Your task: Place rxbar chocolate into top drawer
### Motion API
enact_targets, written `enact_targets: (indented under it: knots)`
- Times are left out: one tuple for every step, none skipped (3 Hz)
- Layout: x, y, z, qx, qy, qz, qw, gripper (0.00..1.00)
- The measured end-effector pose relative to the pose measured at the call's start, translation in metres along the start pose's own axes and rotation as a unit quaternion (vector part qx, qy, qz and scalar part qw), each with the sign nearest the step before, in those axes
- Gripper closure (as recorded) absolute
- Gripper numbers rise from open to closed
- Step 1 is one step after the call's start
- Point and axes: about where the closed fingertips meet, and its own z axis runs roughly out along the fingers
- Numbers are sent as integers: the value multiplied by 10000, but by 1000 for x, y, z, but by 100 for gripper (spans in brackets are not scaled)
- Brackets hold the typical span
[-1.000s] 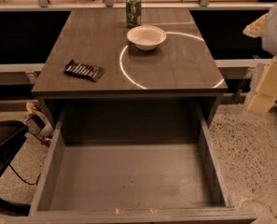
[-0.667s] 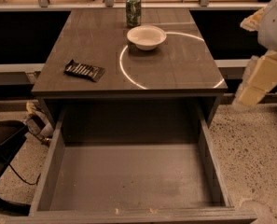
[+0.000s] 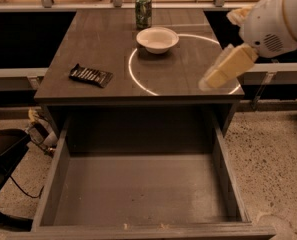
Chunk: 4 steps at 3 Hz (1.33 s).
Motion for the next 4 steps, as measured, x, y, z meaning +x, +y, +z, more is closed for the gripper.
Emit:
enact_targets:
  knots:
    - [-42, -22, 32, 153, -1273, 56, 9917, 0]
    - [-90, -45, 51, 479, -2347, 157, 9708, 0]
    - [-90, -44, 51, 468, -2340, 154, 9710, 0]
    - [-116, -34, 102, 193, -2428, -57, 9699, 0]
